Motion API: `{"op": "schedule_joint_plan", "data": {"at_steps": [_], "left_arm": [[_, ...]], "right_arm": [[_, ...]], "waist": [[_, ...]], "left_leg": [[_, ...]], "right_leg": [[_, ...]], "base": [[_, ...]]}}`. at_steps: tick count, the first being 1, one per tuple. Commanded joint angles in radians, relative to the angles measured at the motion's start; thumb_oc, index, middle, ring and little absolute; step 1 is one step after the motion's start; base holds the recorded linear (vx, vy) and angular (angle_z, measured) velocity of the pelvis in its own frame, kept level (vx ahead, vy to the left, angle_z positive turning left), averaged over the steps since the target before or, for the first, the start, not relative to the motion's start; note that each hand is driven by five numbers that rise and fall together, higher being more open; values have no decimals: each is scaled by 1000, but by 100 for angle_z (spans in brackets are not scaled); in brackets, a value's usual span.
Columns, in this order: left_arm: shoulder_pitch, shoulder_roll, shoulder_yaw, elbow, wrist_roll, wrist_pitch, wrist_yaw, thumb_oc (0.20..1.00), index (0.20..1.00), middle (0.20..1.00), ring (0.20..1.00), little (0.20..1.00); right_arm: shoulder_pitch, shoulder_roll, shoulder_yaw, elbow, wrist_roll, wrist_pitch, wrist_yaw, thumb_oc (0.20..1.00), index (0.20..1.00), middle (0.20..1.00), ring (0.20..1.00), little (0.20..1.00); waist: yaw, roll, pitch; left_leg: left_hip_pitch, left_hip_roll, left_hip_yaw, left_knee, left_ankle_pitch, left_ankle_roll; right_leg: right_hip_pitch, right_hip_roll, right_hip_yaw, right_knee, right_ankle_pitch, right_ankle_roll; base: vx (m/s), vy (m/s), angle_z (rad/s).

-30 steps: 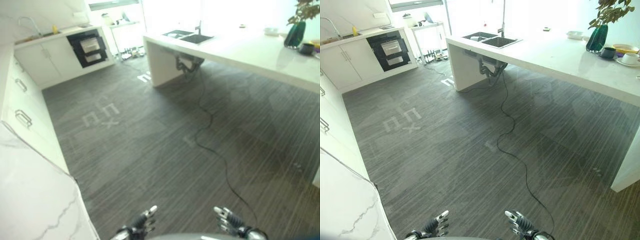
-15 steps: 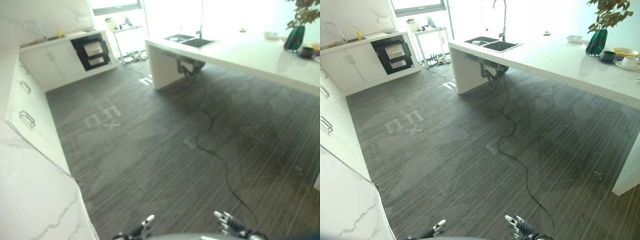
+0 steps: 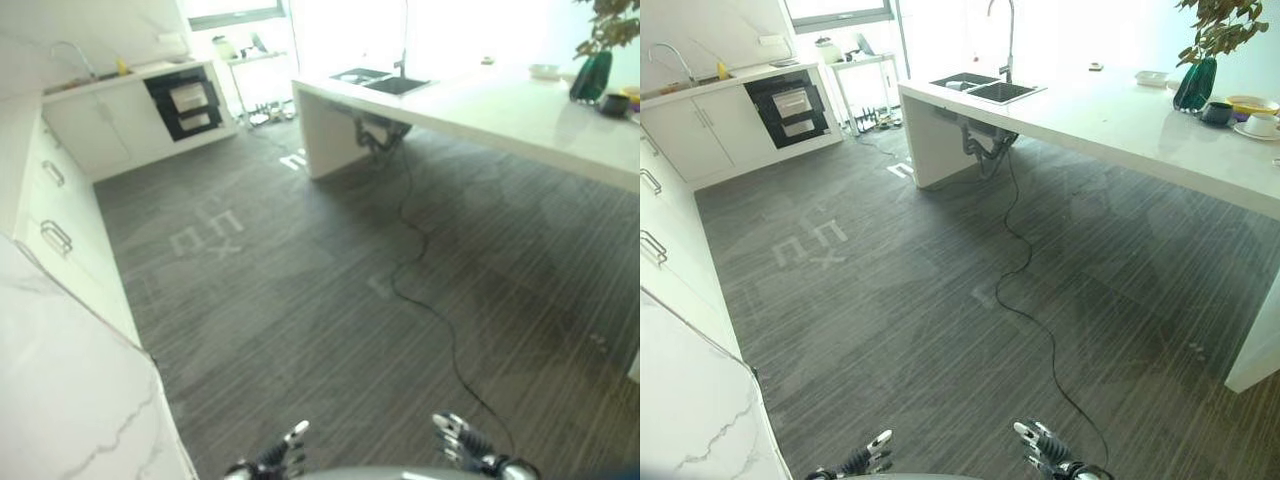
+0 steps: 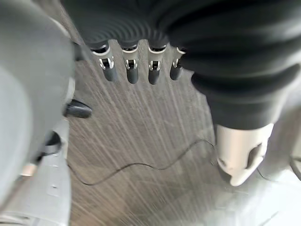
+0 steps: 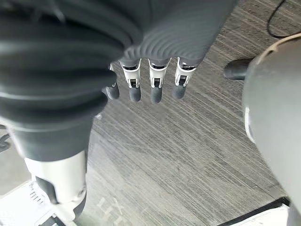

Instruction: Place the dishes in the dishwasher.

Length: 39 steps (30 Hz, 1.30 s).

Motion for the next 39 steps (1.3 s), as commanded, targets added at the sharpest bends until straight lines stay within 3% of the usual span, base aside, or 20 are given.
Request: {"op": "schedule_joint_plan", "data": {"at_steps": [1, 3, 5, 6, 7, 8, 10, 12, 13, 16, 18, 23, 25, 27, 29, 31, 33, 35, 37, 39], "left_arm": [[-82, 19, 5, -36, -24, -74, -2, 1000, 1000, 1000, 1000, 1000], [-96, 33, 1, -90, -24, -85, 19, 1000, 1000, 1000, 1000, 1000], [-113, 44, 8, -156, -34, -99, 53, 1000, 1000, 1000, 1000, 1000], [-120, 53, 15, -195, -27, -102, 63, 1000, 1000, 1000, 1000, 1000], [-135, 74, 25, -273, -7, -90, 84, 1000, 1000, 1000, 1000, 1000], [-139, 83, 31, -307, -1, -82, 86, 1000, 1000, 1000, 1000, 1000], [-137, 94, 41, -356, 7, -77, 76, 1000, 1000, 1000, 1000, 1000], [-122, 101, 45, -404, 12, -77, 73, 1000, 1000, 1000, 1000, 1000], [-112, 104, 38, -442, 12, -75, 84, 1000, 1000, 1000, 1000, 1000], [-98, 104, 31, -495, 13, -69, 85, 1000, 1000, 1000, 1000, 1000], [-81, 105, 21, -521, 17, -75, 93, 1000, 1000, 1000, 1000, 1000], [-85, 124, 2, -513, 15, -71, 97, 1000, 1000, 1000, 1000, 1000], [-111, 143, -24, -508, 43, -62, 98, 1000, 1000, 1000, 1000, 1000], [-128, 156, -37, -508, 61, -59, 107, 1000, 1000, 1000, 1000, 1000], [-133, 166, -41, -511, 41, -61, 132, 1000, 1000, 1000, 1000, 1000], [-122, 169, -34, -525, 32, -63, 130, 1000, 1000, 1000, 1000, 1000], [-98, 187, -19, -579, 46, -45, 105, 1000, 1000, 1000, 1000, 1000], [-93, 196, -16, -600, 56, -40, 95, 1000, 1000, 1000, 1000, 1000], [-96, 197, -27, -619, 60, -44, 103, 1000, 1000, 1000, 1000, 1000], [-87, 192, -39, -640, 61, -45, 109, 1000, 1000, 1000, 1000, 1000]], "right_arm": [[-91, 5, 20, -42, 36, -73, 10, 1000, 1000, 1000, 1000, 1000], [-99, -10, 34, -94, 46, -69, 4, 1000, 1000, 1000, 1000, 1000], [-112, -32, 50, -170, 38, -51, -6, 1000, 1000, 1000, 1000, 1000], [-118, -45, 55, -213, 37, -45, -17, 1000, 1000, 1000, 1000, 1000], [-119, -67, 56, -271, 46, -43, -40, 1000, 1000, 1000, 1000, 1000], [-121, -75, 51, -290, 53, -41, -49, 1000, 1000, 1000, 1000, 1000], [-122, -86, 31, -320, 61, -40, -56, 1000, 1000, 1000, 1000, 1000], [-120, -92, 30, -370, 56, -22, -73, 1000, 1000, 1000, 1000, 1000], [-113, -97, 39, -417, 54, -7, -94, 1000, 1000, 1000, 1000, 1000], [-81, -113, 43, -477, 61, 7, -113, 1000, 1000, 1000, 1000, 1000], [-63, -113, 48, -490, 59, 5, -117, 1000, 1000, 1000, 1000, 1000], [-44, -79, 41, -461, 88, -12, -123, 1000, 1000, 1000, 1000, 1000], [-30, -52, 38, -500, 114, -34, -173, 1000, 1000, 1000, 1000, 1000], [-24, -41, 34, -524, 110, -45, -190, 1000, 1000, 1000, 1000, 1000], [-29, -32, 48, -534, 91, -40, -199, 1000, 1000, 1000, 1000, 1000], [-31, -30, 54, -535, 80, -42, -196, 1000, 1000, 1000, 1000, 1000], [-21, -41, 47, -566, 80, -45, -200, 1000, 1000, 1000, 1000, 1000], [-13, -55, 41, -583, 88, -45, -194, 1000, 1000, 1000, 1000, 1000], [-7, -71, 27, -588, 87, -47, -174, 1000, 1000, 1000, 1000, 1000], [-2, -68, 8, -588, 80, -42, -169, 1000, 1000, 1000, 1000, 1000]], "waist": [[-18, -51, 31], [-19, -53, 38], [-23, -66, 52], [-21, -77, 73], [-13, -86, 114], [-8, -83, 130], [-3, -66, 145], [7, -47, 150], [18, -34, 153], [17, -33, 151], [17, -39, 134], [44, -63, 107], [28, -63, 92], [20, -49, 93], [17, -32, 102], [8, -25, 112], [-22, -30, 133], [-44, -48, 143], [-82, -66, 164], [-89, -63, 169]], "left_leg": [[0, 28, 10, -55, 74, -53], [-1, 34, 8, -33, 76, -56], [-32, 23, 13, 90, 30, -49], [-98, 20, 19, 243, 48, -48], [-232, 33, 10, 477, 135, -67], [-281, 34, 5, 528, 166, -75], [-313, 49, 6, 469, 206, -89], [-298, 59, 1, 283, 252, -95], [-310, 80, -12, 151, 314, -112], [-335, 123, 33, 59, 354, -138], [-306, 122, 93, 30, 298, -124], [-243, 19, 30, 17, 202, -45], [-191, -36, 32, -15, 169, 21], [-165, -50, 42, -20, 145, 44], [-120, -60, 53, -29, 119, 61], [-91, -65, 50, -32, 106, 63], [-40, -80, 7, -38, 86, 54], [-1, -99, -18, -44, 60, 48], [73, -118, -58, -44, -16, 46], [116, -112, -70, -35, -63, 40]], "right_leg": [[165, -50, 76, -187, 27, 103], [163, -42, 82, -178, 22, 94], [150, -45, 95, -158, 19, 80], [149, -46, 103, -147, 17, 63], [153, -39, 113, -131, 20, 34], [157, -33, 121, -123, 20, 27], [168, -20, 127, -112, 8, 28], [186, -12, 138, -109, -8, 39], [205, -6, 141, -118, -15, 43], [233, -22, 108, -122, -38, 51], [246, -49, 76, -103, -60, 68], [280, -84, 85, 2, -100, 105], [178, -110, 96, 305, 51, 173], [118, -121, 89, 501, 120, 196], [36, -165, 69, 660, 138, 194], [-19, -144, 54, 647, 117, 185], [-96, -78, 43, 461, 99, 167], [-123, -86, 41, 231, 130, 166], [-200, -123, 61, 26, 233, 199], [-217, -137, 53, -18, 249, 205]], "base": [[14, -121, 7], [6, -129, 7], [-14, -144, 9], [-29, -224, 18], [-10, -194, 17], [45, -114, 12], [177, 78, -3], [338, 235, -23], [382, 282, -49], [379, 320, -6], [404, 374, 16], [352, 283, -2], [382, 437, 0], [248, 333, 54], [266, 313, 44], [225, 114, -12], [319, -62, -10], [324, -118, 37], [453, -145, 60], [447, -153, 41]]}}
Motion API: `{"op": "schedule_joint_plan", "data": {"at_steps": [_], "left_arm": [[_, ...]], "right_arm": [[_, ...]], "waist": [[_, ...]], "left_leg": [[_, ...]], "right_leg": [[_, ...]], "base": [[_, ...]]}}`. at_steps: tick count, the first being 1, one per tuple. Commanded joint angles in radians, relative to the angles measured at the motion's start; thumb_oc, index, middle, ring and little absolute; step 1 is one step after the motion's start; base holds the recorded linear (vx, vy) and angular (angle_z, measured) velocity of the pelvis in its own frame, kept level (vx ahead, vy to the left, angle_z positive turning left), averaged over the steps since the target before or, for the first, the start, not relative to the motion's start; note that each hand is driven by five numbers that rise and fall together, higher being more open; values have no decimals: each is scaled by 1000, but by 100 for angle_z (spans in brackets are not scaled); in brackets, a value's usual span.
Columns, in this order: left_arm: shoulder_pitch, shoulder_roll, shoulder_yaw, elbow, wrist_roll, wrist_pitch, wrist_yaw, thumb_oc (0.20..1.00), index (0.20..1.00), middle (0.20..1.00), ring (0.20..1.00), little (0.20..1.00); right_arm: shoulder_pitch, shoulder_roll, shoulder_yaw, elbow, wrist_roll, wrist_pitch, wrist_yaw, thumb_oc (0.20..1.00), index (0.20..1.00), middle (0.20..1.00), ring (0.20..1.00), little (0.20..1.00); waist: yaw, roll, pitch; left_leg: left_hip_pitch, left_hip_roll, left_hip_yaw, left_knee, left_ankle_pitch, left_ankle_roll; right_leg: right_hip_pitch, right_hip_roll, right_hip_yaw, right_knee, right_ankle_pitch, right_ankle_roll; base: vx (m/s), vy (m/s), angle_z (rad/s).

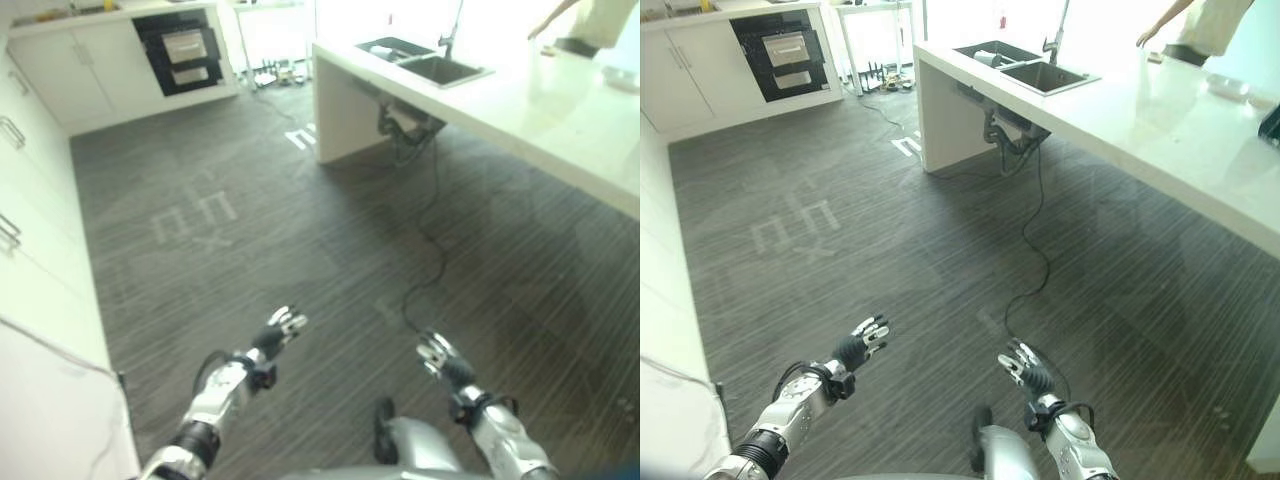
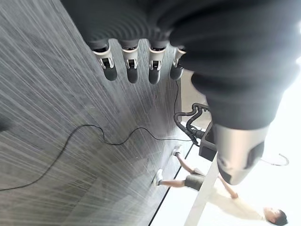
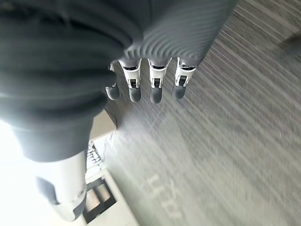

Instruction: Place the dishes in the dishwasher.

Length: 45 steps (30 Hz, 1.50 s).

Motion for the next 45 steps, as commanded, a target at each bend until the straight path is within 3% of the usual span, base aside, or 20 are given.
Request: {"op": "schedule_joint_plan", "data": {"at_steps": [1, 5, 6, 7, 11, 13, 16, 17, 20, 21, 23, 26, 28, 30, 33, 35, 37, 39, 41, 45], "left_arm": [[19, -5, 6, -91, 22, -41, -12, 1000, 1000, 1000, 1000, 1000], [41, -25, 4, -72, 36, -57, -13, 1000, 1000, 1000, 1000, 1000], [43, -25, 12, -70, 20, -61, -12, 1000, 1000, 1000, 1000, 1000], [42, -25, 13, -71, 16, -61, -11, 1000, 1000, 1000, 1000, 1000], [35, -32, 26, -98, -2, -54, -22, 1000, 1000, 1000, 1000, 1000], [34, -28, 25, -113, -2, -34, -29, 1000, 1000, 1000, 1000, 1000], [38, -22, 16, -126, 4, -34, -35, 1000, 1000, 1000, 1000, 1000], [44, -17, 13, -148, -19, -30, -21, 1000, 1000, 1000, 1000, 1000], [65, -17, 33, -161, -13, -28, -39, 1000, 1000, 1000, 1000, 1000], [70, -23, 39, -157, -2, -31, -50, 1000, 1000, 1000, 1000, 1000], [72, -23, 30, -150, 15, -42, -51, 1000, 1000, 1000, 1000, 1000], [45, -8, 4, -114, 30, -62, -33, 1000, 1000, 1000, 1000, 1000], [29, 3, -7, -113, 32, -54, -29, 1000, 1000, 1000, 1000, 1000], [12, 18, -13, -110, 20, -36, -34, 1000, 1000, 1000, 1000, 1000], [21, 37, -19, -106, 30, -30, -69, 1000, 1000, 1000, 1000, 1000], [37, 44, -14, -122, 16, -27, -80, 1000, 1000, 1000, 1000, 1000], [56, 57, -2, -157, 27, -6, -100, 1000, 1000, 1000, 1000, 1000], [59, 61, -3, -168, 31, -6, -96, 1000, 1000, 1000, 1000, 1000], [66, 60, -5, -181, 33, -10, -87, 1000, 1000, 1000, 1000, 1000], [91, 32, -11, -168, 38, -28, -78, 1000, 1000, 1000, 1000, 1000]], "right_arm": [[-76, -10, -47, -21, 4, -42, 24, 1000, 1000, 1000, 1000, 1000], [-90, -17, -36, -4, 16, -44, 21, 1000, 1000, 1000, 1000, 1000], [-94, -31, -26, -14, 3, -31, 25, 1000, 1000, 1000, 1000, 1000], [-94, -35, -25, -17, -1, -28, 26, 1000, 1000, 1000, 1000, 1000], [-97, -75, -25, -27, -26, -19, 46, 1000, 1000, 1000, 1000, 1000], [-91, -86, -32, -33, -16, -15, 42, 1000, 1000, 1000, 1000, 1000], [-102, -85, -38, -34, -22, 4, 37, 1000, 1000, 1000, 1000, 1000], [-114, -87, -33, -30, -33, 22, 27, 1000, 1000, 1000, 1000, 1000], [-105, -87, -27, -20, -32, 16, 23, 1000, 1000, 1000, 1000, 1000], [-92, -90, -36, -10, -31, 4, 35, 1000, 1000, 1000, 1000, 1000], [-70, -86, -44, -8, -39, -10, 37, 1000, 1000, 1000, 1000, 1000], [-70, -75, -45, 26, 4, -16, 25, 1000, 1000, 1000, 1000, 1000], [-57, -54, -52, 27, -9, -20, 19, 1000, 1000, 1000, 1000, 1000], [-42, -26, -51, 6, -29, -32, 0, 1000, 1000, 1000, 1000, 1000], [-34, -11, -44, -9, -36, -33, 1, 1000, 1000, 1000, 1000, 1000], [-36, -8, -39, -12, -37, -36, -3, 1000, 1000, 1000, 1000, 1000], [-24, -15, -48, -32, -26, -34, -12, 1000, 1000, 1000, 1000, 1000], [-29, -22, -43, -29, -23, -37, -2, 1000, 1000, 1000, 1000, 1000], [-31, -14, -51, -24, -35, -37, 6, 1000, 1000, 1000, 1000, 1000], [-37, -12, -41, -12, -26, -36, 8, 1000, 1000, 1000, 1000, 1000]], "waist": [[-17, 41, 18], [-17, 40, -27], [-20, 56, -45], [-20, 58, -48], [1, 30, -39], [18, 27, -20], [35, 22, -7], [49, 34, -6], [74, 47, -3], [76, 49, -7], [67, 50, -21], [71, 53, -38], [65, 48, -47], [52, 50, -54], [52, 79, -30], [43, 76, -16], [23, 62, 1], [-1, 42, 18], [-16, 33, 29], [-16, 41, 0]], "left_leg": [[23, 85, -26, -55, 34, -71], [33, 97, -28, 40, 16, -93], [22, 121, -12, 137, 83, -129], [14, 127, -10, 166, 102, -137], [-210, 160, 6, 677, 253, -191], [-333, 179, 9, 735, 234, -172], [-364, 199, 43, 559, 228, -159], [-358, 233, 12, 297, 278, -176], [-357, 298, -50, 31, 382, -225], [-368, 321, -20, -20, 396, -238], [-355, 323, 44, -42, 379, -236], [-297, 264, -4, -55, 325, -195], [-273, 220, 7, -52, 296, -160], [-246, 175, 14, -53, 267, -106], [-177, 162, 57, -59, 222, -73], [-152, 158, 68, -67, 212, -76], [-119, 145, 64, -74, 196, -86], [-67, 127, 66, -77, 140, -90], [-17, 122, 61, -70, 76, -90], [2, 153, 68, 7, 52, -111]], "right_leg": [[127, -35, 15, 55, 208, 42], [212, 1, 30, 54, 137, -11], [235, 30, 18, 62, 91, -51], [241, 35, 17, 61, 84, -59], [330, 37, 29, 54, 12, -130], [378, 48, 45, 51, -7, -143], [427, 59, 76, 37, -33, -136], [454, 74, 111, 28, -49, -115], [506, 72, 143, 5, -67, -95], [533, 57, 132, -10, -75, -82], [556, 30, 101, -15, -87, -62], [560, 1, 100, 34, -108, -45], [534, -19, 93, 105, -71, -24], [451, -39, 104, 303, 22, 10], [311, -79, 34, 601, 89, 19], [277, -39, 10, 547, 67, 14], [267, -4, -12, 353, 59, 7], [209, -50, -23, 154, 153, 32], [172, -87, -9, 69, 218, 55], [249, -50, -19, 47, 130, 17]], "base": [[369, -150, 39], [454, -198, 26], [521, -216, 7], [398, -210, -10], [277, -190, -14], [275, -88, -18], [372, 133, -56], [488, 346, -55], [492, 379, -47], [420, 376, -43], [442, 434, -22], [421, 405, -22], [359, 382, -4], [366, 442, 20], [293, 346, 33], [264, 85, -42], [294, -78, -28], [340, -150, 7], [433, -235, 0], [345, -268, 25]]}}
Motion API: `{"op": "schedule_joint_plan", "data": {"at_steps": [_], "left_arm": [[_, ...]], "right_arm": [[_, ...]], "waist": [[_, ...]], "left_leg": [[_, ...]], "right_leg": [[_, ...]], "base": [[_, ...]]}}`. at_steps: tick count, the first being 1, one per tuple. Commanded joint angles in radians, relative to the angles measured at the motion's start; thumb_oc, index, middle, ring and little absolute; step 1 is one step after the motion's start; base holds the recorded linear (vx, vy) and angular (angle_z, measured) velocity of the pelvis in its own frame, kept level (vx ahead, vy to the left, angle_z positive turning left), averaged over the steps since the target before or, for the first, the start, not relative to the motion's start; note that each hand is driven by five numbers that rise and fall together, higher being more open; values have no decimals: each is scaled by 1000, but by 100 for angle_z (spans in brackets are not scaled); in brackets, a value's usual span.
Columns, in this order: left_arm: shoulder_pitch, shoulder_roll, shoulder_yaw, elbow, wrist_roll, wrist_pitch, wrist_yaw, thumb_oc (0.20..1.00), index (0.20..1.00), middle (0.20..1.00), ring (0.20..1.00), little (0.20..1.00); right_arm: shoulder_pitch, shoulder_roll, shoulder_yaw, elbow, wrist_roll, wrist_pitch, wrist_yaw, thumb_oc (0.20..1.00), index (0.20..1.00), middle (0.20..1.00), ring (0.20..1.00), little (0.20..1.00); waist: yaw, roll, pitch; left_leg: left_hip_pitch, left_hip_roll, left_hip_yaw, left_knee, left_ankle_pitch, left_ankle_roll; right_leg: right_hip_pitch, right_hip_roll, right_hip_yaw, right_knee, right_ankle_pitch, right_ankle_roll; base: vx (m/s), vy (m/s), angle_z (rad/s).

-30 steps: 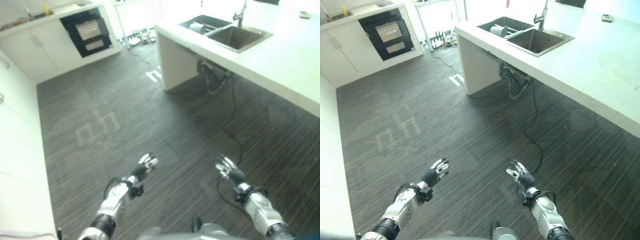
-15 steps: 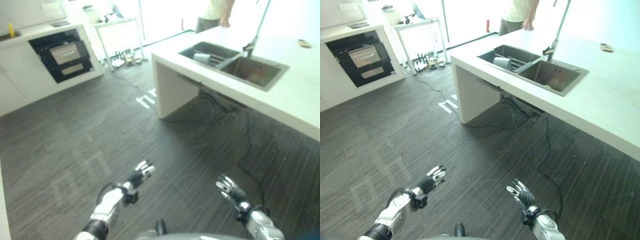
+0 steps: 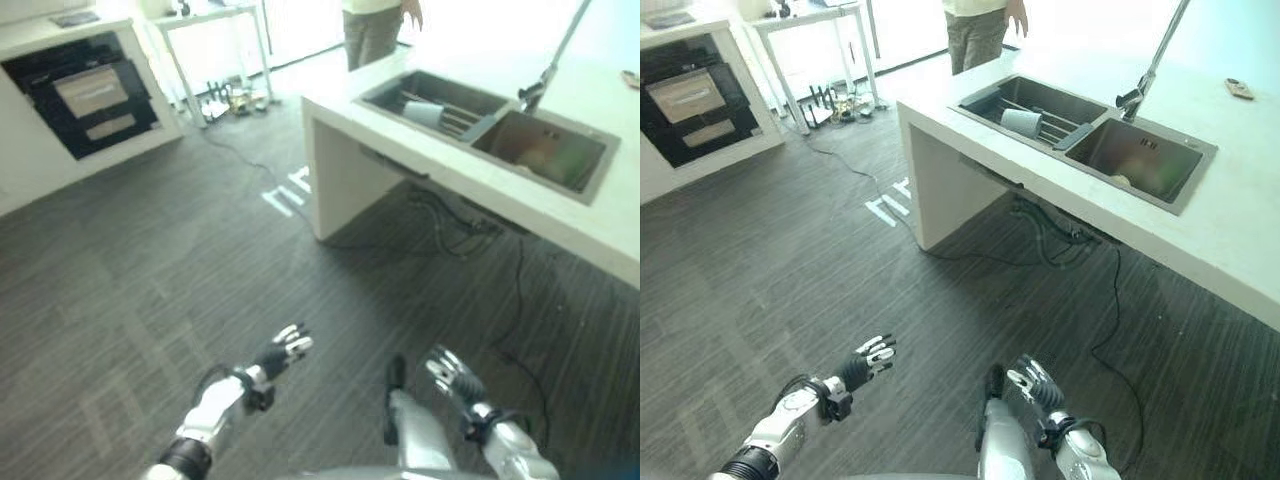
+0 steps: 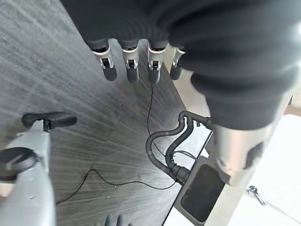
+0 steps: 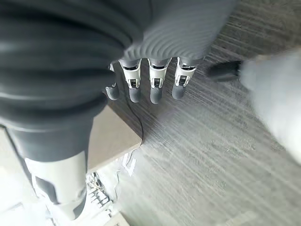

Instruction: Place the dishes in the dishwasher.

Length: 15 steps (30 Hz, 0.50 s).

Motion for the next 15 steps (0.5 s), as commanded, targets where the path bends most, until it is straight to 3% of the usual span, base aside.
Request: {"op": "schedule_joint_plan", "data": {"at_steps": [1, 4, 5, 8, 9, 10, 11, 13, 15], "left_arm": [[-2, 8, 18, -60, 12, -62, -4, 1000, 1000, 1000, 1000, 1000], [-6, -4, 20, -50, -9, -67, 4, 1000, 1000, 1000, 1000, 1000], [-11, -18, 28, -47, -29, -62, -4, 1000, 1000, 1000, 1000, 1000], [-12, -28, 34, -51, -19, -57, -13, 1000, 1000, 1000, 1000, 1000], [-14, -28, 34, -50, -20, -54, -20, 1000, 1000, 1000, 1000, 1000], [-11, -26, 30, -52, -24, -63, -19, 1000, 1000, 1000, 1000, 1000], [-1, -21, 34, -53, -34, -88, -18, 1000, 1000, 1000, 1000, 1000], [3, -17, 36, -58, -43, -90, -17, 1000, 1000, 1000, 1000, 1000], [6, -11, 37, -70, -56, -93, -13, 1000, 1000, 1000, 1000, 1000]], "right_arm": [[-71, -19, 0, -19, 11, -57, 11, 1000, 1000, 1000, 1000, 1000], [-84, -37, 13, -19, -3, -39, 17, 1000, 1000, 1000, 1000, 1000], [-92, -51, 18, -12, -15, -38, 29, 1000, 1000, 1000, 1000, 1000], [-91, -71, 14, -13, -27, -28, 26, 1000, 1000, 1000, 1000, 1000], [-88, -78, 10, -12, -17, -27, 21, 1000, 1000, 1000, 1000, 1000], [-89, -82, 13, -4, -10, -22, 22, 1000, 1000, 1000, 1000, 1000], [-106, -74, 12, 24, -36, 9, 17, 1000, 1000, 1000, 1000, 1000], [-108, -73, 14, 36, -47, 14, 13, 1000, 1000, 1000, 1000, 1000], [-117, -70, 26, 89, -49, 18, 6, 1000, 1000, 1000, 1000, 1000]], "waist": [[7, -20, -31], [9, -10, -43], [18, -15, -42], [28, -30, -34], [33, -35, -28], [52, -31, -9], [65, -33, -2], [72, -26, 4], [98, -14, 4]], "left_leg": [[-87, 83, -9, 95, 45, -32], [-122, 121, 4, 256, 121, -73], [-181, 147, -1, 430, 184, -100], [-311, 174, -12, 668, 252, -117], [-368, 175, -28, 718, 248, -108], [-437, 116, -66, 704, 218, -79], [-424, 101, -74, 496, 208, -63], [-414, 95, -98, 407, 215, -64], [-419, 93, -192, 207, 264, -80]], "right_leg": [[203, 36, 23, -80, 33, -3], [241, 73, 4, -79, -20, -59], [273, 88, 5, -92, -39, -90], [314, 98, 24, -103, -62, -128], [331, 100, 36, -104, -66, -133], [362, 116, 85, -112, -71, -132], [386, 138, 154, -119, -89, -116], [398, 147, 175, -119, -95, -109], [420, 163, 226, -129, -105, -99]], "base": [[421, -333, 49], [246, -250, -9], [245, -304, -52], [227, -246, -60], [251, -106, -54], [423, 52, -56], [397, 97, -29], [262, 122, -128], [325, 214, -108]]}}
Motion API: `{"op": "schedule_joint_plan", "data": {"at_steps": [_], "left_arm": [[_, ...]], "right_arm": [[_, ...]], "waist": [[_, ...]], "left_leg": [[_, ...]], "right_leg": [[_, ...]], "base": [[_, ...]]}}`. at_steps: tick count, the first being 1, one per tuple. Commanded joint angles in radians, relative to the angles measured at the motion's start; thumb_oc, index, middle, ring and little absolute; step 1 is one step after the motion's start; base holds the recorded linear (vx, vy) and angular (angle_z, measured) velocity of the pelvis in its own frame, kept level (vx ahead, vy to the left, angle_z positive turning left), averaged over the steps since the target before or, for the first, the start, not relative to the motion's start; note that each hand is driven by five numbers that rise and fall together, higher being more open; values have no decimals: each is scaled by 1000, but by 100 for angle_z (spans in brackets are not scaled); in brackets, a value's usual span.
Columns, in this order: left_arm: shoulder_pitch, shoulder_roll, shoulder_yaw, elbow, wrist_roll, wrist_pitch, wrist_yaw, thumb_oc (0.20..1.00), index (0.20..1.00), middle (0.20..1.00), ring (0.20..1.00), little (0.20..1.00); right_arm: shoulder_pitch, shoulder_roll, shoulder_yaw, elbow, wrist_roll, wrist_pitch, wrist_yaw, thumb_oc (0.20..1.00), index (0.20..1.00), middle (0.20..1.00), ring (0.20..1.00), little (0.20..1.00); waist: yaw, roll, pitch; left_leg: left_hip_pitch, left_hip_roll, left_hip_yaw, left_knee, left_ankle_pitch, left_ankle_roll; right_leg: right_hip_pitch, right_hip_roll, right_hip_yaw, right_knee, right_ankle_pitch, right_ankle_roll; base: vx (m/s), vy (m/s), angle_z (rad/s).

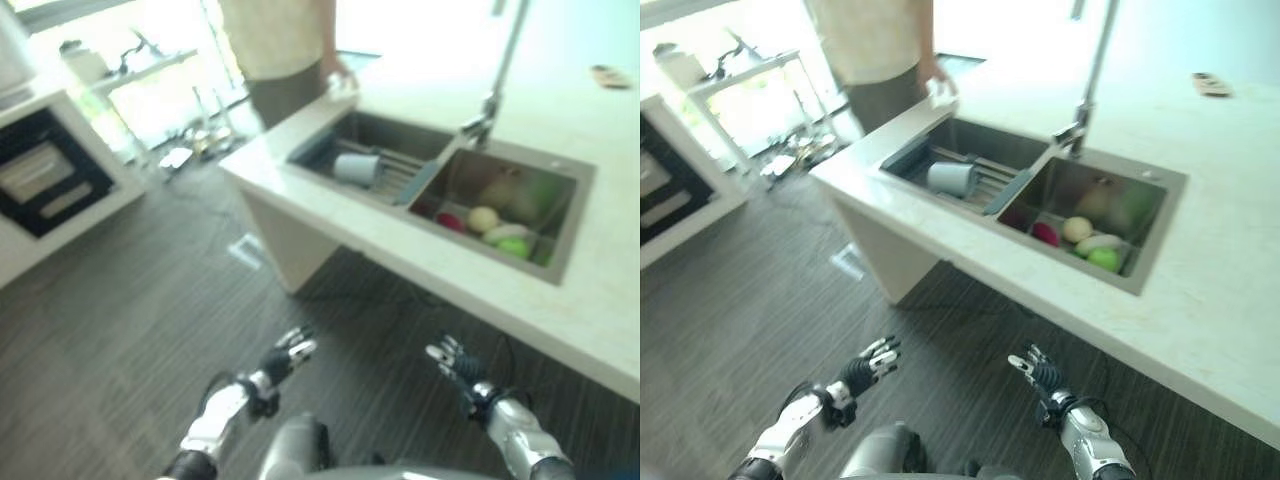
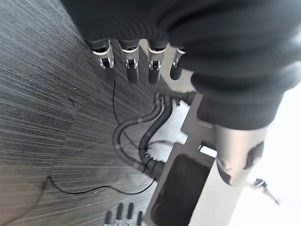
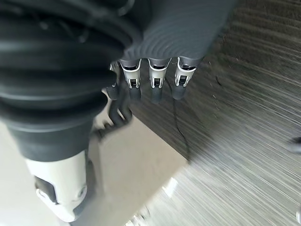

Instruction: Place the dishes in the dishwasher.

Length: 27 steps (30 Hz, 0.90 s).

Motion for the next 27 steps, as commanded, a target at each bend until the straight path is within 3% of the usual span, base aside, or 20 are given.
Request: {"op": "schedule_joint_plan", "data": {"at_steps": [1, 3, 6, 9, 10, 16, 18, 20, 22, 25, 27], "left_arm": [[-46, -6, 4, -51, -68, -83, -16, 1000, 1000, 1000, 1000, 1000], [-43, -13, 13, -38, -67, -100, -28, 1000, 1000, 1000, 1000, 1000], [-72, -19, -4, 15, -64, -121, -55, 1000, 1000, 1000, 1000, 1000], [-110, -14, -43, 62, -37, -140, -57, 1000, 1000, 1000, 1000, 1000], [-135, -2, -65, 106, -11, -159, -44, 1000, 1000, 1000, 1000, 1000], [-164, 6, -67, 168, 25, -159, -13, 1000, 1000, 1000, 1000, 1000], [-158, 13, -59, 171, 32, -148, 7, 1000, 1000, 1000, 1000, 1000], [-138, 20, -36, 178, 30, -149, 25, 1000, 1000, 1000, 1000, 1000], [-98, 48, 12, 189, 50, -139, 0, 1000, 1000, 1000, 1000, 1000], [-87, 47, 12, 204, 77, -140, -2, 1000, 1000, 1000, 1000, 1000], [-75, 34, -7, 279, 153, -182, -5, 1000, 1000, 1000, 1000, 1000]], "right_arm": [[-20, -19, -1, 72, -22, -17, 10, 1000, 1000, 1000, 1000, 1000], [-29, -13, -6, 155, -42, -36, 31, 1000, 1000, 1000, 1000, 1000], [-8, 5, -32, 271, -57, -52, 42, 1000, 1000, 1000, 1000, 1000], [9, 25, -50, 347, -56, -61, 49, 1000, 1000, 1000, 1000, 1000], [19, 45, -67, 420, -59, -60, 48, 1000, 1000, 1000, 1000, 1000], [42, 68, -125, 510, -36, -30, 24, 1000, 1000, 1000, 1000, 1000], [48, 69, -142, 523, -52, -29, 22, 1000, 1000, 1000, 1000, 1000], [45, 67, -148, 525, -74, -26, 22, 1000, 1000, 1000, 1000, 1000], [31, 52, -146, 521, -73, -23, 42, 1000, 1000, 1000, 1000, 1000], [30, 40, -143, 514, -66, -17, 50, 1000, 1000, 1000, 1000, 1000], [37, 31, -143, 518, -84, -24, 58, 1000, 1000, 1000, 1000, 1000]], "waist": [[59, 23, 28], [77, 26, 29], [58, 31, 10], [41, 40, -3], [32, 49, -12], [15, 61, -23], [21, 66, -18], [45, 71, -11], [59, 62, 8], [54, 61, 8], [32, 56, 7]], "left_leg": [[124, 38, -147, -246, 154, -45], [117, 53, -171, -294, 173, -55], [160, 70, -94, -333, 148, -46], [218, 49, -98, -361, 121, -21], [253, 23, -104, -378, 100, 7], [290, -17, -56, -396, 63, 61], [299, -22, -27, -396, 50, 73], [311, -13, 26, -396, 36, 71], [336, -15, 81, -396, 8, 61], [330, -16, 70, -396, 21, 58], [332, -35, 91, -322, -9, 60]], "right_leg": [[-66, -73, 67, 51, 37, 152], [-44, -81, 89, 44, 28, 162], [-32, -114, 50, 58, 7, 186], [-54, -135, 28, 96, 2, 201], [-80, -155, 18, 127, 11, 214], [-171, -189, -17, 254, 81, 255], [-212, -195, -65, 334, 103, 262], [-250, -218, -157, 398, 120, 267], [-286, -182, -258, 350, 107, 270], [-243, -144, -225, 265, 73, 245], [-218, -126, -192, 194, 44, 217]], "base": [[349, 262, -68], [259, 231, -115], [251, 280, -87], [215, 273, -4], [219, 341, 29], [80, 228, -8], [7, 187, -51], [-44, 103, -99], [-61, -44, -151], [-21, -78, -55], [-36, -46, 17]]}}
